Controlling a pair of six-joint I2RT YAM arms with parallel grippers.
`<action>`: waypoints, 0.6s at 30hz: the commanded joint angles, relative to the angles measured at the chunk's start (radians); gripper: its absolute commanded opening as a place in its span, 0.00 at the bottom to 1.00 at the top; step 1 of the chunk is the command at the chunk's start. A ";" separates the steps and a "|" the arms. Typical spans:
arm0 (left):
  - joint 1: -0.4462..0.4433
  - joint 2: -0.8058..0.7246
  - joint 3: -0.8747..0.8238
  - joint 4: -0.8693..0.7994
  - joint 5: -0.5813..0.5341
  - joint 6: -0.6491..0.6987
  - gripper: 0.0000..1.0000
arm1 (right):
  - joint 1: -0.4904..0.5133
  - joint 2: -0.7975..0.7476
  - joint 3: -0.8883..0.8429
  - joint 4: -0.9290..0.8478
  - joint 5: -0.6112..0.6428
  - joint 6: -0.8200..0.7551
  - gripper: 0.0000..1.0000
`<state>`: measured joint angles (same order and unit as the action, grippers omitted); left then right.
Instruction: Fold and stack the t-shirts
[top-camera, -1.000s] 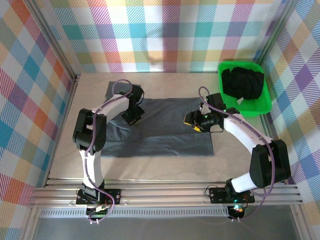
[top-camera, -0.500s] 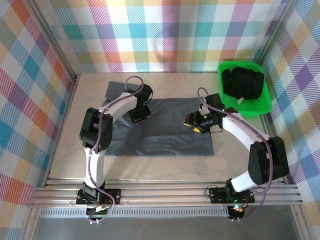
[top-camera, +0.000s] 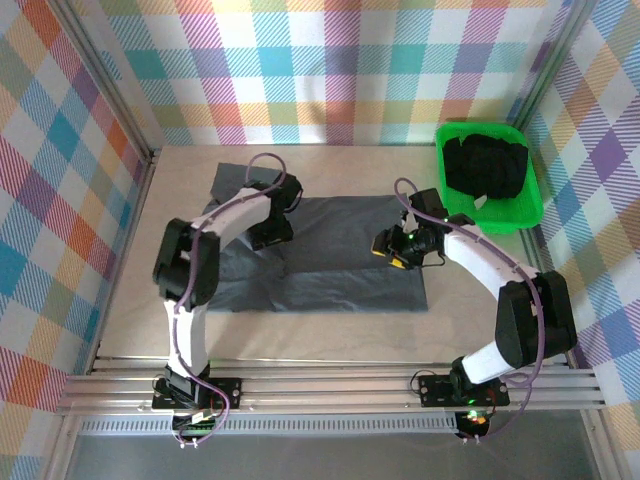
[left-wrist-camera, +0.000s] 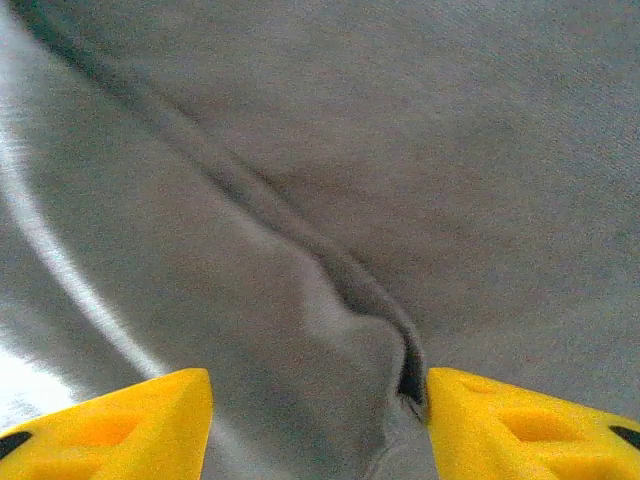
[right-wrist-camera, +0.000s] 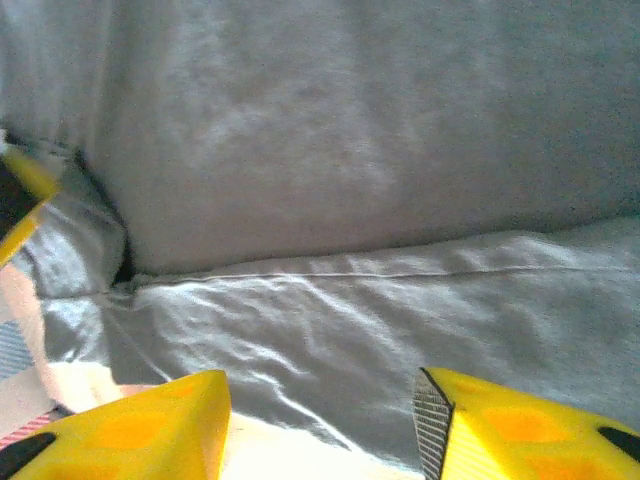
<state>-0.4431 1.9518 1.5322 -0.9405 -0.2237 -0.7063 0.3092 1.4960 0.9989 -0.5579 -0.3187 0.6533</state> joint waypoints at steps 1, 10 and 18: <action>0.063 -0.233 -0.161 -0.034 -0.024 -0.101 0.54 | 0.002 -0.016 -0.061 -0.077 0.119 0.018 0.48; 0.418 -0.449 -0.631 0.121 0.174 -0.165 0.35 | 0.004 0.058 -0.112 -0.087 0.225 -0.003 0.43; 0.584 -0.352 -0.684 0.103 0.064 -0.192 0.34 | 0.006 0.195 -0.072 -0.167 0.316 -0.003 0.44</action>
<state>0.0978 1.5913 0.8730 -0.8249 -0.0982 -0.8665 0.3092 1.6432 0.9203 -0.6621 -0.0666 0.6643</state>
